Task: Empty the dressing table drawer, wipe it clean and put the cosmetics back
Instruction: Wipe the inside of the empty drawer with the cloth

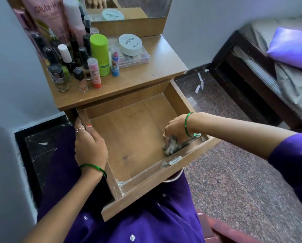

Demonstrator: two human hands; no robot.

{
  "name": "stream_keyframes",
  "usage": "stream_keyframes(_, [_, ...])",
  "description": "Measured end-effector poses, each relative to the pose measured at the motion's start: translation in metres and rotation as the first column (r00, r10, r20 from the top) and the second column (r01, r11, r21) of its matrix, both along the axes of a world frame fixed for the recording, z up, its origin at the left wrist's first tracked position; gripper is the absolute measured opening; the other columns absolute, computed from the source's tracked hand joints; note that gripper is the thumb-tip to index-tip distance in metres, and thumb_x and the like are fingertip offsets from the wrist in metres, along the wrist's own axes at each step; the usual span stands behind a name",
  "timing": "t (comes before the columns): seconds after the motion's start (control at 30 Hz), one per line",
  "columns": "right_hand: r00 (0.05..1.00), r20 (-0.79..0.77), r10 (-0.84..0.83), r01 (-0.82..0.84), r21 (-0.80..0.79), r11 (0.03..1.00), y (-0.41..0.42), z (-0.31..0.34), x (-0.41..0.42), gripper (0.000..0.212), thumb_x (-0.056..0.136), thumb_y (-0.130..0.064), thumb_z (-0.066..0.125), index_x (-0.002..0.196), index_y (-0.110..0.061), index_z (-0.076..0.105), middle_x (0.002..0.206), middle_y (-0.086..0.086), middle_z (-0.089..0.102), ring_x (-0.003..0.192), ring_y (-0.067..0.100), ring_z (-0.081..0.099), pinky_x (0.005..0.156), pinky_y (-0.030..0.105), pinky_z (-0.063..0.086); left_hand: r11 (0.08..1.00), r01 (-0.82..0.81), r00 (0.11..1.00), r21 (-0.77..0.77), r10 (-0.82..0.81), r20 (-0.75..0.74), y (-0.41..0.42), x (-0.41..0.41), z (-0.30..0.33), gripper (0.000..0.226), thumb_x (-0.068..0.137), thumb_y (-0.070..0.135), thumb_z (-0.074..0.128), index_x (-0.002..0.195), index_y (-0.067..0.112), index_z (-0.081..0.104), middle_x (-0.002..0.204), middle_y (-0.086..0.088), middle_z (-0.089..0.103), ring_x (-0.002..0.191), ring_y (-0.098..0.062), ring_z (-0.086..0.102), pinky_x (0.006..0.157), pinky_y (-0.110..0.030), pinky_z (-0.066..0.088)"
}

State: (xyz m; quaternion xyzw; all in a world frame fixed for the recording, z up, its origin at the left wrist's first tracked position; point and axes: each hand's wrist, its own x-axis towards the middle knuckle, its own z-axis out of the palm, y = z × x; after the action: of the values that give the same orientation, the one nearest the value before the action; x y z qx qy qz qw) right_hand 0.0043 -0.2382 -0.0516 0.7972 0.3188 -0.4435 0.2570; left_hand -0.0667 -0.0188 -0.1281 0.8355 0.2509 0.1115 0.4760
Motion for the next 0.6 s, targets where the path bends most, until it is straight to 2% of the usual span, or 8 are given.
stream_keyframes(0.07, [0.996, 0.070, 0.051, -0.040, -0.149, 0.988, -0.008, 0.001, 0.005, 0.036, 0.085, -0.014, 0.058, 0.119, -0.026, 0.059, 0.120, 0.001, 0.061, 0.104, 0.027, 0.062, 0.070, 0.028, 0.046, 1.000, -0.003, 1.000, 0.007, 0.003, 0.002, 0.000, 0.001, 0.000, 0.044, 0.102, 0.024, 0.026, 0.144, 0.011, 0.031, 0.123, -0.016, 0.059, 0.104, -0.031, 0.061, 0.076, -0.036, 0.045])
stream_keyframes(0.13, [0.998, 0.065, 0.027, -0.011, -0.229, 0.973, -0.009, 0.003, 0.011, 0.042, 0.083, -0.011, 0.059, 0.123, -0.024, 0.057, 0.123, 0.001, 0.058, 0.105, 0.028, 0.061, 0.072, 0.030, 0.049, 1.000, -0.005, 1.000, 0.016, 0.006, -0.017, -0.001, 0.000, 0.001, 0.044, 0.103, 0.024, 0.026, 0.144, 0.011, 0.031, 0.124, -0.016, 0.059, 0.104, -0.032, 0.061, 0.074, -0.034, 0.042])
stream_keyframes(0.27, [0.982, 0.189, 0.015, 0.007, -0.115, 0.993, 0.002, 0.004, 0.012, 0.040, 0.083, -0.013, 0.061, 0.119, -0.028, 0.060, 0.115, 0.000, 0.062, 0.098, 0.027, 0.064, 0.065, 0.028, 0.045, 0.999, -0.025, 0.999, 0.036, 0.026, -0.032, -0.001, 0.000, 0.003, 0.043, 0.103, 0.023, 0.026, 0.144, 0.010, 0.032, 0.123, -0.017, 0.059, 0.103, -0.034, 0.060, 0.072, -0.033, 0.039])
stream_keyframes(0.37, [0.990, 0.133, 0.041, -0.008, -0.240, 0.971, 0.000, -0.008, 0.003, 0.035, 0.086, -0.015, 0.060, 0.121, -0.020, 0.059, 0.119, 0.000, 0.060, 0.106, 0.027, 0.062, 0.070, 0.029, 0.043, 0.999, -0.020, 0.999, 0.046, 0.022, -0.036, -0.002, -0.001, 0.002, 0.044, 0.103, 0.023, 0.026, 0.144, 0.009, 0.031, 0.120, -0.018, 0.060, 0.100, -0.034, 0.061, 0.069, -0.033, 0.040])
stream_keyframes(0.43, [0.990, 0.137, -0.030, 0.071, -0.303, 0.950, -0.005, -0.010, 0.008, 0.038, 0.083, -0.012, 0.061, 0.121, -0.013, 0.059, 0.120, 0.003, 0.060, 0.104, 0.027, 0.063, 0.068, 0.028, 0.045, 0.999, -0.018, 0.999, 0.048, 0.020, -0.036, -0.002, -0.002, 0.001, 0.044, 0.103, 0.023, 0.026, 0.144, 0.009, 0.030, 0.120, -0.018, 0.060, 0.099, -0.033, 0.061, 0.068, -0.034, 0.040])
stream_keyframes(0.5, [0.976, 0.182, -0.116, 0.160, -0.247, 0.956, -0.008, -0.005, 0.020, 0.042, 0.081, -0.011, 0.060, 0.123, -0.011, 0.059, 0.119, 0.007, 0.062, 0.098, 0.028, 0.065, 0.062, 0.027, 0.049, 0.999, -0.020, 0.999, 0.046, 0.022, -0.034, -0.002, -0.002, 0.001, 0.044, 0.103, 0.024, 0.026, 0.144, 0.009, 0.030, 0.121, -0.018, 0.060, 0.101, -0.033, 0.061, 0.069, -0.034, 0.041])
stream_keyframes(0.6, [0.956, 0.257, -0.139, 0.182, -0.151, 0.972, -0.007, -0.002, 0.021, 0.043, 0.084, -0.014, 0.061, 0.127, -0.014, 0.055, 0.124, 0.007, 0.059, 0.102, 0.029, 0.063, 0.071, 0.029, 0.047, 0.999, -0.021, 0.999, 0.049, 0.023, -0.028, -0.001, 0.000, -0.001, 0.044, 0.103, 0.024, 0.026, 0.144, 0.010, 0.030, 0.120, -0.018, 0.060, 0.100, -0.033, 0.062, 0.069, -0.034, 0.042])
